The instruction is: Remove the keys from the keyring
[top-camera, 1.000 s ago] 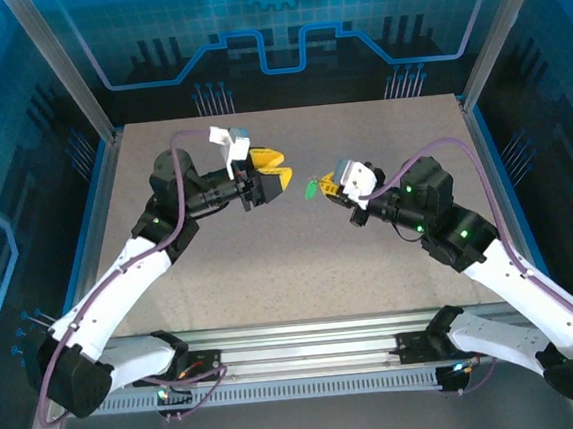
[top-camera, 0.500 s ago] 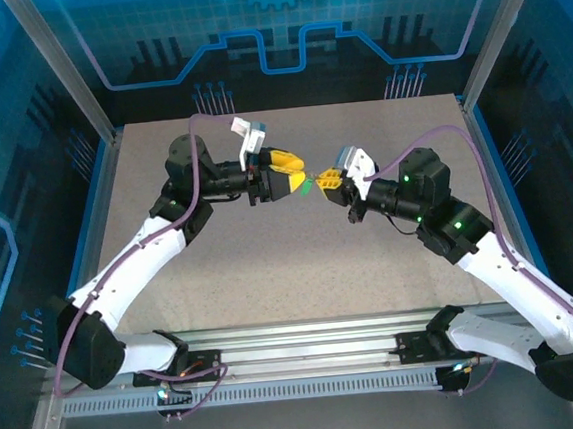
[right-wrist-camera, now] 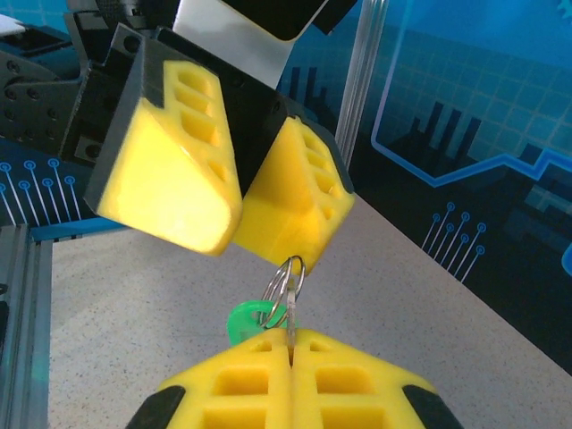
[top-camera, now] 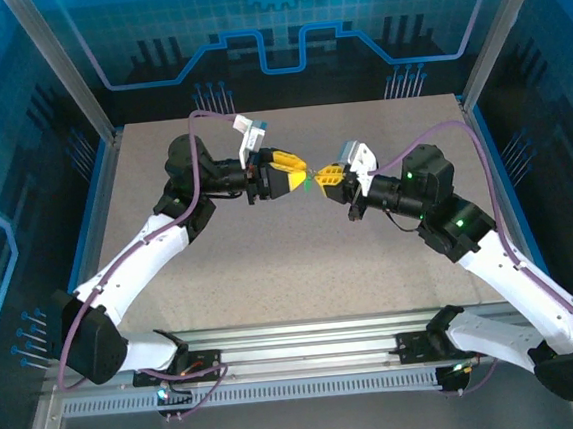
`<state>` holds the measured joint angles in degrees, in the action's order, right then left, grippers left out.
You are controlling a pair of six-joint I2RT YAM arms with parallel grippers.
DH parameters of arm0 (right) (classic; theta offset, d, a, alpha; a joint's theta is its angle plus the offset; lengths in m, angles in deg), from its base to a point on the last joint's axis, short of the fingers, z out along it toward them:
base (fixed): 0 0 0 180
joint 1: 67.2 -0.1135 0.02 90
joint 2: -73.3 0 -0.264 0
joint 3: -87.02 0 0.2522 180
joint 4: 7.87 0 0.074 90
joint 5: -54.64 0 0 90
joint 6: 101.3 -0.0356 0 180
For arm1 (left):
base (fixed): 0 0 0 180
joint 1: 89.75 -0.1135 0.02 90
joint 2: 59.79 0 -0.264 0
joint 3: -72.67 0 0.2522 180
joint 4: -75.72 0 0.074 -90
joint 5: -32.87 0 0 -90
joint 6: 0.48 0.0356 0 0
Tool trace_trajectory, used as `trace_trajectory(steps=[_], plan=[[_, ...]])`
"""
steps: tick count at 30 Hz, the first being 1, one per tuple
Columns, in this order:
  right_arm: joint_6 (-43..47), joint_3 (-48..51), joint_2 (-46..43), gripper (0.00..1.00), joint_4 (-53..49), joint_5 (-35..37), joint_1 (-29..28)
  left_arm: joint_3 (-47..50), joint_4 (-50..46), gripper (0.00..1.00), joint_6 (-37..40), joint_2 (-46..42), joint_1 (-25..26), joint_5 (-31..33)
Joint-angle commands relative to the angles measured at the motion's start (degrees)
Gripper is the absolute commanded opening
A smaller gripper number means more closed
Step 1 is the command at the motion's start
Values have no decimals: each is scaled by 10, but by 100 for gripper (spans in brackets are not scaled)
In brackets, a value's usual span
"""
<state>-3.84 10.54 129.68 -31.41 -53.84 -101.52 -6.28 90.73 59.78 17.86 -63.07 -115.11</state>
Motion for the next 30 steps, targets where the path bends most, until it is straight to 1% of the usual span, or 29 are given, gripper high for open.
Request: trace_trajectory(steps=[1,3,5,8,10,14,17,25,30], plan=[[-14,-20,0,0,24,-10,10,1,25,31,-9,2,-3,-19],[-14,-22,1,0,22,-12,10,1,25,24,-9,2,-3,-18],[-15,-21,1,0,22,-14,11,0,23,22,-9,3,-4,-18],[-15,-22,0,0,23,-14,10,0,25,16,-10,4,-3,-18],[-14,-23,0,0,23,-16,11,0,24,16,-10,7,-3,-18],[-15,-25,2,0,24,-18,10,-1,27,11,-10,10,-2,-18],[-14,-25,1,0,26,-21,10,-3,30,1,-13,12,-2,-21],[-5,-2,-13,0,56,-23,10,15,96,0,-55,16,-3,-7],[4,11,-26,0,63,-24,11,19,113,0,-70,18,-4,3]])
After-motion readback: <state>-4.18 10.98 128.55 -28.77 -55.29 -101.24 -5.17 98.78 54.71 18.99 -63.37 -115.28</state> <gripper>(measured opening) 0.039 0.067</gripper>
